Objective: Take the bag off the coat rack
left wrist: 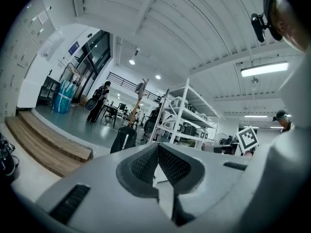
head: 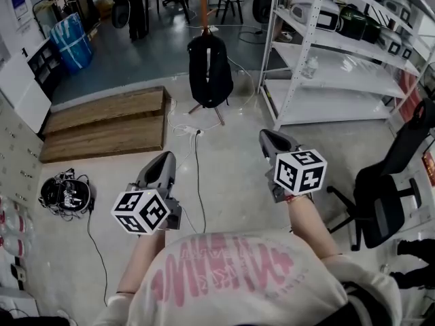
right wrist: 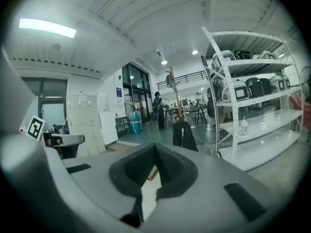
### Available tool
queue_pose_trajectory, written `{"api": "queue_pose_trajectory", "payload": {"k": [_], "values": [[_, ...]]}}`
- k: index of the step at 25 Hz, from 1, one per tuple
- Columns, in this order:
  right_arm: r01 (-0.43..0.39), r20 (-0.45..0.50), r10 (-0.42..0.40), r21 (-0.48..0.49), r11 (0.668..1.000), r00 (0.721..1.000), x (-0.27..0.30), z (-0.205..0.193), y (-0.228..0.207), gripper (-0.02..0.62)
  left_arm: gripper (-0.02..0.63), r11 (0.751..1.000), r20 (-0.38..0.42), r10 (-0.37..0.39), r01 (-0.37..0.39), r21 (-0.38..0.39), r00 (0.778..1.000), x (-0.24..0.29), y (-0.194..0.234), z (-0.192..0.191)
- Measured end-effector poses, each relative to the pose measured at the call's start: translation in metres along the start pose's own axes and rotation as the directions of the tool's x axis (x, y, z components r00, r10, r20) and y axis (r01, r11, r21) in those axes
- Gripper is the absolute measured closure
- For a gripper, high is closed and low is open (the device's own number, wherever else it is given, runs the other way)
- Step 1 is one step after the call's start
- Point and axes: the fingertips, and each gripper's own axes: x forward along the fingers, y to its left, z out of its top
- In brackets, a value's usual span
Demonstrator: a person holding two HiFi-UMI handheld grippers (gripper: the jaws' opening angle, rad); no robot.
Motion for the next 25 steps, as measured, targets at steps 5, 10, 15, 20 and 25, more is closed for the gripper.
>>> {"api": "queue_pose_trajectory", "payload": {"k": [5,10,15,20,25], "values": [[0.012,-0.013,-0.011,0.04,0.999,1.0,0.013,-0.014,0.01,0.589,0.603,1.0,-0.011,-0.024,0.024,-0.015,1.0,0.002,0.022,-0.002],[0.069,-0.114,-0.068,0.011,0.998,0.991,0.034,-0.051,-0.005,0.589,0.603,0.996,-0.071,0.004,-0.01,-0.088,0.997,0.012,0.048,-0.031],[0.061,-0.129,-0.053,0.063,0.996,0.99,0.071,-0.056,-0.013,0.589,0.603,0.993,-0.102,0.038,-0.049,-0.109,0.994,0.023,0.079,-0.042],[0.037,-0.154,-0.029,0.05,0.998,0.988,0.127,-0.057,-0.029,0.589,0.603,0.991,-0.09,0.062,-0.072,-0.115,0.994,0.06,0.109,-0.038],[0.003,-0.163,0.006,0.054,0.999,0.987,0.197,-0.04,-0.054,0.589,0.603,0.994,-0.11,0.04,-0.051,-0.099,0.993,0.121,0.132,-0.019]]}}
